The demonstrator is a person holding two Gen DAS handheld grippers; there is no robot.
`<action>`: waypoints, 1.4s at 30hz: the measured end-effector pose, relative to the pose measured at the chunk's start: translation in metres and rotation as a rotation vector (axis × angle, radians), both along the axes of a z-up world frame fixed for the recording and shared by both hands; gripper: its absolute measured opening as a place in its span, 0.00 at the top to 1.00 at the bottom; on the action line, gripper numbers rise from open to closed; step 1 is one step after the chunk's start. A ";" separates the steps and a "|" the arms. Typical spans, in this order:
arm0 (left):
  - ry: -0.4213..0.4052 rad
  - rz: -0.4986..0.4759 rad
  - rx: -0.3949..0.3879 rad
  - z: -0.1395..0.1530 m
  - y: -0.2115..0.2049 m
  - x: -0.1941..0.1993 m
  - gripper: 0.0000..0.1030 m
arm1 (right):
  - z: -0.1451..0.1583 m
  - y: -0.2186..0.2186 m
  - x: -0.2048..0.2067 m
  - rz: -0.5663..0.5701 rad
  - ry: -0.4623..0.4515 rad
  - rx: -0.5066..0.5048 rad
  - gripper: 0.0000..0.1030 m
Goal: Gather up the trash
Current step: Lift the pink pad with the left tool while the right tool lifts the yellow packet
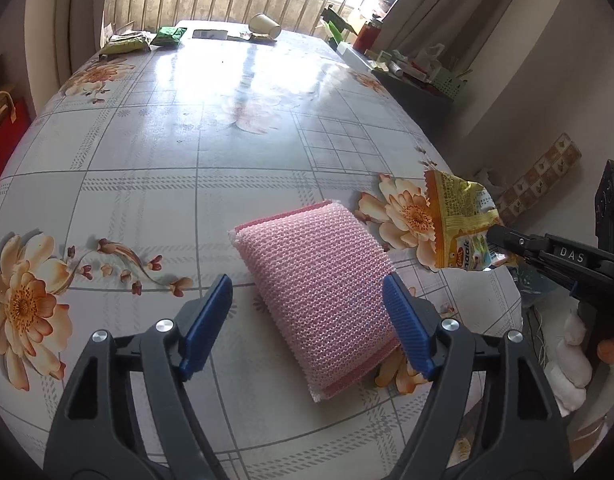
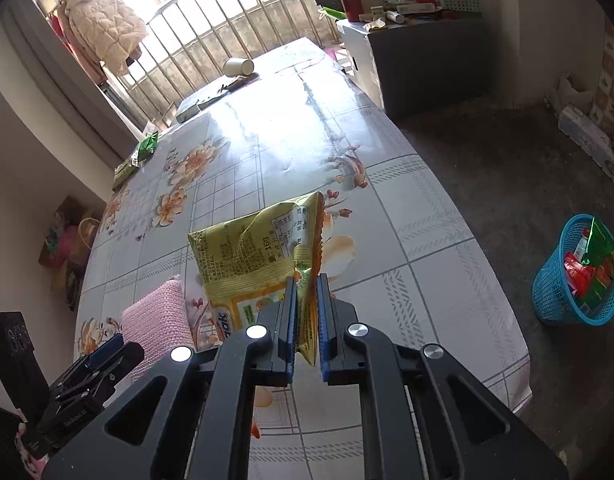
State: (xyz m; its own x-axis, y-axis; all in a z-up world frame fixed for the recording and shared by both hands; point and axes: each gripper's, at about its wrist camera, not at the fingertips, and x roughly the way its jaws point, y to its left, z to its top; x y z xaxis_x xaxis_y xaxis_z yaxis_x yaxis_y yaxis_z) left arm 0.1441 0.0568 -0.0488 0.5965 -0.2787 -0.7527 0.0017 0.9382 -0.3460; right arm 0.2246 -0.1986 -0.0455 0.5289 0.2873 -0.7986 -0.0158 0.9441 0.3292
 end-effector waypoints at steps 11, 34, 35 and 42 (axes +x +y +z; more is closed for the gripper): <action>0.122 0.004 0.041 -0.016 -0.031 0.033 0.17 | -0.016 -0.028 -0.017 -0.054 0.024 0.081 0.91; -0.016 -0.203 0.197 0.028 -0.130 0.037 0.26 | -0.036 -0.143 -0.064 -0.252 -0.022 0.301 0.91; -0.026 -0.227 0.196 0.032 -0.142 0.038 0.26 | -0.037 -0.152 -0.068 -0.272 -0.026 0.310 0.91; -0.047 -0.427 0.165 0.048 -0.239 0.041 0.26 | -0.044 -0.229 -0.113 -0.452 -0.059 0.347 0.91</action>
State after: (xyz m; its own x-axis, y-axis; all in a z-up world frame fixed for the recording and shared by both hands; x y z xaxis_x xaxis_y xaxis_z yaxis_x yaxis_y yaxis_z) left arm 0.1849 -0.1825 -0.0005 0.4888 -0.3856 -0.7825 0.4122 0.8927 -0.1825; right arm 0.1111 -0.4277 -0.0899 0.7009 0.2621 -0.6633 0.3365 0.6985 0.6316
